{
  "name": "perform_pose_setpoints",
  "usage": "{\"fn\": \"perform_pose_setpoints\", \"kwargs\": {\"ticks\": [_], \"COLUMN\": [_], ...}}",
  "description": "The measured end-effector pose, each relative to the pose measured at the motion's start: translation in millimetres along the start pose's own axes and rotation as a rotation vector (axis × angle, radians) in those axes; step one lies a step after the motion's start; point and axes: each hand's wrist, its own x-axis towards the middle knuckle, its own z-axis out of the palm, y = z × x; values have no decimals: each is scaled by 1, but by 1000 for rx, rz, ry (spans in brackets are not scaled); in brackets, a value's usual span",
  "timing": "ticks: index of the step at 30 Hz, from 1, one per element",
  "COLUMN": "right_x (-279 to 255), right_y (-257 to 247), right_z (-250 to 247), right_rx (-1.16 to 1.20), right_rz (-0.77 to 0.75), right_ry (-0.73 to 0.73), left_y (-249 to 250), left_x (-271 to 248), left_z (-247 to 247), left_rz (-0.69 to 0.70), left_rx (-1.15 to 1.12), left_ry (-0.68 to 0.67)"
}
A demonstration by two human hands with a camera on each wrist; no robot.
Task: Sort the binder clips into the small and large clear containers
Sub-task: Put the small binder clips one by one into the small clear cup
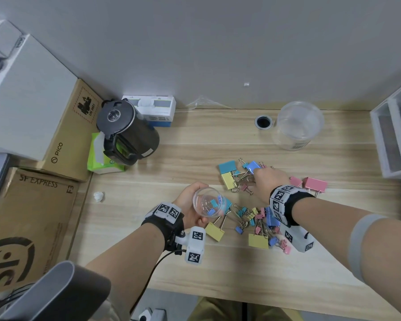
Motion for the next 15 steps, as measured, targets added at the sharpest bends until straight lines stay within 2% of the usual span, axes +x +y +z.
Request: {"fn": "perform_pose_setpoints", "kwargs": {"ticks": [4,8,11,15], "right_x": [6,3,-1,-4], "right_y": [4,2,-3,-4], "right_z": [3,8,10,19], "right_rx": [9,91,181,205], "right_rz": [15,-42,-116,-254], "right_ry": [12,64,93,53], "left_y": [1,-1,-3,-6], "left_x": [0,3,4,4], "left_z": [-1,-5,-5,-3], "left_rz": [-1,-5,-5,4], "left_rx": [-6,-8,-7,17], "left_ry": [3,1,-15,-23]}}
